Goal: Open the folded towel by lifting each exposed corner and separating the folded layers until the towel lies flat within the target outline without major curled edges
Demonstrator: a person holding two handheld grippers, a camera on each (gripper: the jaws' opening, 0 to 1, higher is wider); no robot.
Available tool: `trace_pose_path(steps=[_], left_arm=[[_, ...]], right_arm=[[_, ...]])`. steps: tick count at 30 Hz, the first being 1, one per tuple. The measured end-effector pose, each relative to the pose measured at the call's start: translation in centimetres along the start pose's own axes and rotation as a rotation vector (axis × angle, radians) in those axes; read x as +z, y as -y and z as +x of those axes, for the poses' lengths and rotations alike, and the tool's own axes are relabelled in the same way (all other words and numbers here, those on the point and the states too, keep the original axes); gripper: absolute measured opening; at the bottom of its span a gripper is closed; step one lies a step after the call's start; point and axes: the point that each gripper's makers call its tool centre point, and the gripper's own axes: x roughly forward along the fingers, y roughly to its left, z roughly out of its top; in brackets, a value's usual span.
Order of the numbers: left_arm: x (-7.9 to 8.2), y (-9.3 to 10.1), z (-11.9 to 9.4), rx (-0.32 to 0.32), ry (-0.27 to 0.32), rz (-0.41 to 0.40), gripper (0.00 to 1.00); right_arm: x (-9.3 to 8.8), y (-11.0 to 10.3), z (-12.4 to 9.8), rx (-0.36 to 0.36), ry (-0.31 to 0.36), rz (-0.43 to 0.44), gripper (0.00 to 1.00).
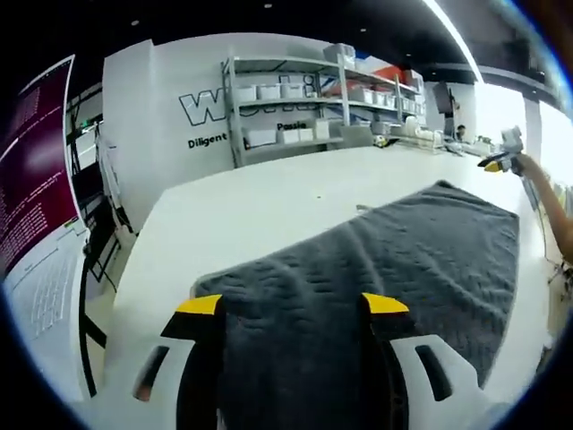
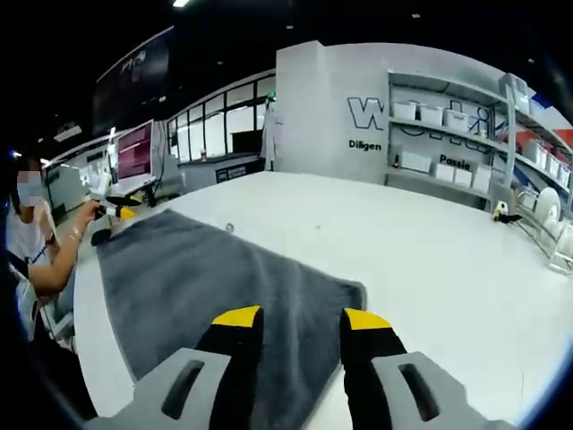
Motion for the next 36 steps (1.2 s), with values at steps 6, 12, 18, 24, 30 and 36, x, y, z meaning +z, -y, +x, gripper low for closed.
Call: trace_pose_path(steps=[6,12,18,24,30,36], left_arm=[[0.3,-2.2,2.1,0.071,0.004,0.005,0.47],[-0.1,-3.1,4.4,0.099,-0.035,0.015,0.39],[-1.1,-4.3,6.6,0.143,-0.083,0.030,0.32],[-2.1,-6.5,8.0,0.211,-0.122,0.036,0.25],[-3.2,-7.5,8.5,0.248,-0.161,0.048,0.18],[-4.1,-8.4,8.8,0.273,-0.204,0.081,0.07]], right_arm=[[0.7,1.1,2.3,-0.038,-0.005,-0.007,0.23],[0.9,2.6,4.9,-0.086,-0.030,-0.025,0.17],[-0.4,4.5,7.9,-0.105,-0.088,-0.002,0.13],[-1.3,5.8,9.3,-0.118,-0.108,0.041,0.11],[-3.1,6.8,10.4,-0.143,-0.164,0.071,0.07],[-4.0,7.8,11.3,-0.166,-0.188,0.095,0.06]])
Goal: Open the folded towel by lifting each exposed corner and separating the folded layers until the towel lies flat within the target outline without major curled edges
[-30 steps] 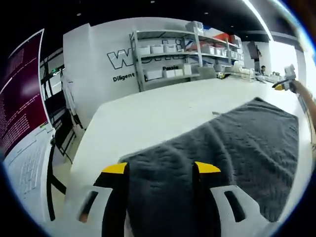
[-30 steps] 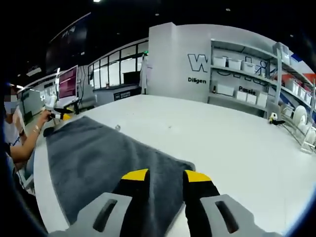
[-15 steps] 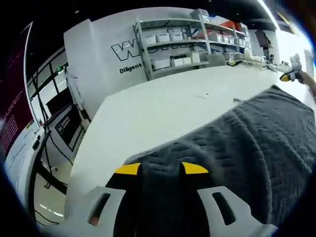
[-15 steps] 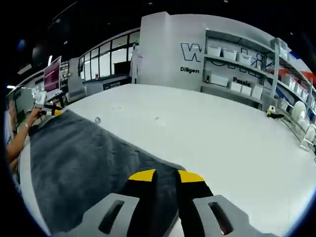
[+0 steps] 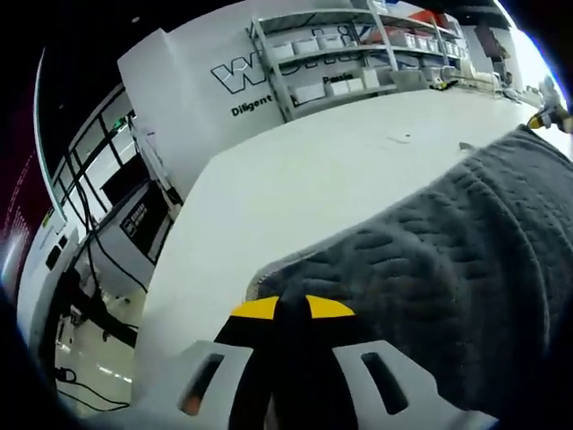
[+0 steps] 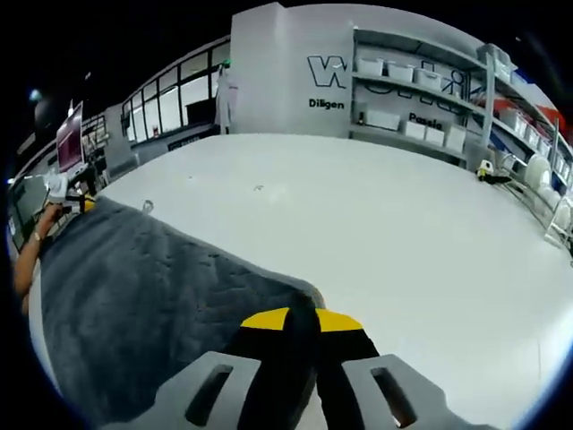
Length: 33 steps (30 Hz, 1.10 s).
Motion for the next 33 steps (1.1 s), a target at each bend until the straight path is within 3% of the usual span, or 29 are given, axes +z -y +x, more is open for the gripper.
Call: trace_pose_path(steps=[6,10,16,22,33], left_arm=[[0.0,0.1,0.3,0.012,0.003,0.050,0.01],[-0.3,0.4,-0.1,0.013,0.006,0.051,0.01],[-0.1,-0.7,0.8,0.059,0.002,0.131,0.01],[0.2,-1.3,0.6,0.086,0.006,0.165,0.01],[-0.1,-2.8,0.9,0.143,0.014,0.212,0.01]], right_arm=[[-1.4,0.1,1.2,0.001,-0.034,0.006,0.01],[-1.3,0.4,1.3,0.006,-0.016,0.027,0.00],[-1.0,1.3,1.7,-0.033,-0.008,-0.021,0.00],[-0.8,1.5,1.8,-0.067,-0.001,-0.069,0.00],[-0.6,2.0,1.9,-0.096,0.024,-0.080,0.00]])
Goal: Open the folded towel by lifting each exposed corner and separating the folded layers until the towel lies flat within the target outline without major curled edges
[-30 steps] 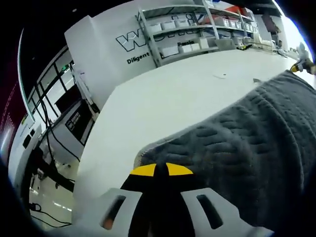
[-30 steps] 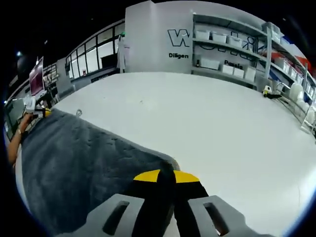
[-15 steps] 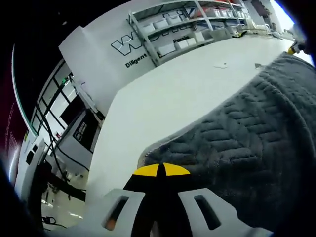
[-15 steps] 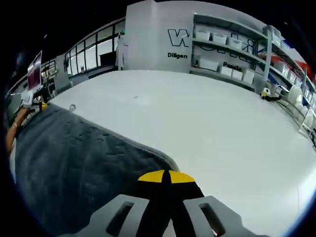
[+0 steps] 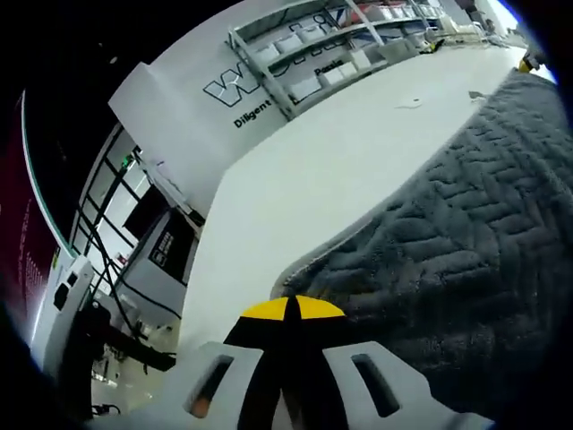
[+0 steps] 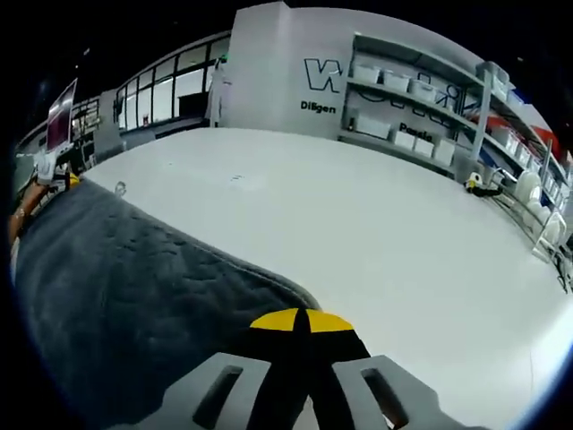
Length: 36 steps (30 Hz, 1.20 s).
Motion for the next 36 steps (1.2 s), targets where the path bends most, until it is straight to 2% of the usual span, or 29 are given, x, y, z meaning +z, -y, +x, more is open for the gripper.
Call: trace_pose_path(steps=[10,16,17,18,20,21,23,26,28,31,32,33,36], left_arm=[[0.2,-0.1,0.2,0.023,0.006,0.023,0.01],[0.4,-0.2,0.4,0.033,0.006,0.052,0.02],[0.5,-0.3,0.3,0.042,0.002,0.045,0.04],[0.7,-0.6,0.2,0.058,0.002,0.027,0.11],[1.6,-1.0,-0.3,0.081,0.028,0.018,0.23],[2.0,-1.1,-0.6,0.081,0.040,0.010,0.27],[3.0,-0.7,-1.3,0.057,0.063,-0.019,0.28],[4.5,-0.6,-2.6,0.058,0.108,-0.053,0.29],[5.6,0.5,-3.6,0.001,0.149,-0.099,0.32],[7.3,3.6,-6.0,-0.164,0.223,-0.205,0.38],[7.8,4.4,-7.1,-0.200,0.253,-0.223,0.41],[8.2,5.1,-8.1,-0.232,0.272,-0.232,0.43],[8.7,7.0,-11.2,-0.300,0.314,-0.216,0.56]], right_arm=[[0.0,-0.2,-0.2,-0.008,0.004,-0.020,0.00],[0.3,0.2,-0.2,-0.004,-0.005,0.000,0.00],[0.4,0.2,-0.3,-0.008,-0.004,0.005,0.02],[0.5,-0.1,-0.5,-0.011,0.000,0.008,0.08],[0.9,0.0,-1.1,-0.063,0.013,-0.032,0.26],[0.8,0.1,-1.4,-0.078,-0.004,-0.051,0.34],[1.4,-0.4,-2.1,-0.071,0.002,-0.076,0.30],[2.5,-0.6,-3.7,-0.086,0.019,-0.079,0.34],[3.1,-0.9,-4.8,-0.081,0.018,-0.080,0.40],[3.0,-2.3,-6.2,-0.030,-0.025,-0.079,0.55],[2.8,-2.7,-6.6,-0.018,-0.037,-0.081,0.60],[2.6,-3.2,-7.1,-0.007,-0.051,-0.078,0.67],[1.9,-5.1,-8.9,0.046,-0.074,-0.097,0.79]])
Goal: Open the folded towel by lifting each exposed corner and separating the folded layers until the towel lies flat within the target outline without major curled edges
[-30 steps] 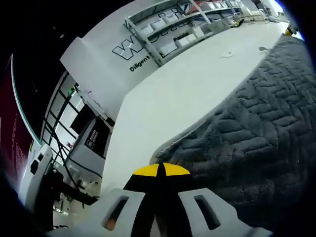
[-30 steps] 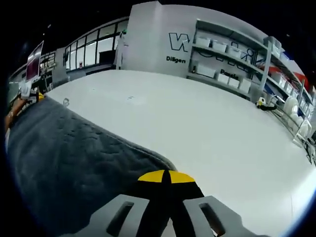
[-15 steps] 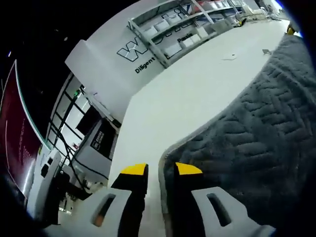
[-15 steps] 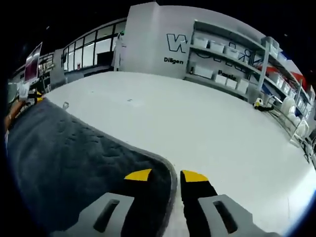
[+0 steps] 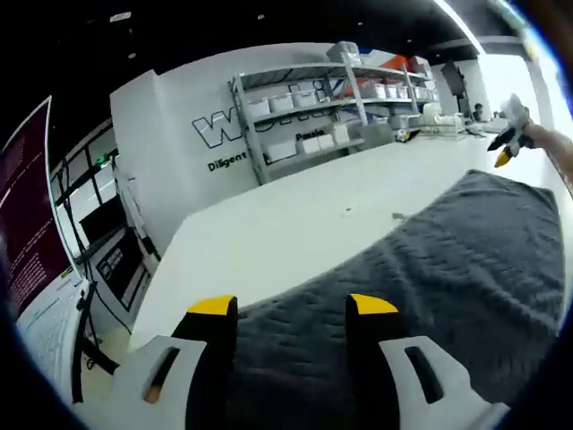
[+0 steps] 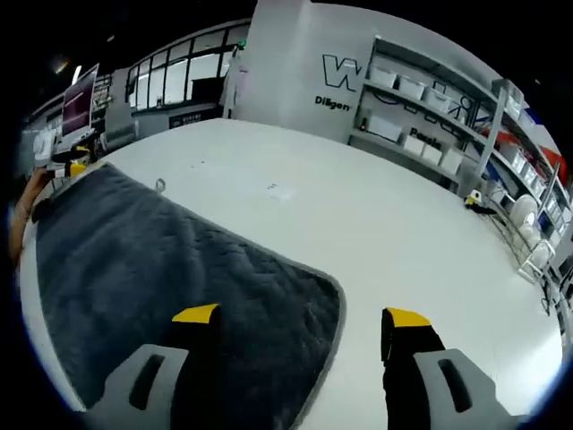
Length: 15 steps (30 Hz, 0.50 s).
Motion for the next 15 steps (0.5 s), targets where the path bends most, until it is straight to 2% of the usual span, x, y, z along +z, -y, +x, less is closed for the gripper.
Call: trace_pose_path(steps=[2,5,11,15], left_arm=[[0.4,1.5,-1.3,-0.045,0.015,-0.014,0.69],[0.2,2.9,-3.2,-0.089,0.001,-0.041,0.88],[0.1,5.2,-6.6,-0.158,-0.010,-0.045,0.99],[0.5,6.4,-8.4,-0.181,0.019,-0.031,0.99]], right_arm=[[-0.3,-1.2,-0.8,0.037,-0.013,-0.009,0.85],[-0.6,-2.9,-2.1,0.081,-0.008,-0.015,0.93],[-0.4,-6.2,-4.5,0.141,0.016,-0.065,0.99],[0.1,-8.5,-5.9,0.197,0.045,-0.089,0.99]])
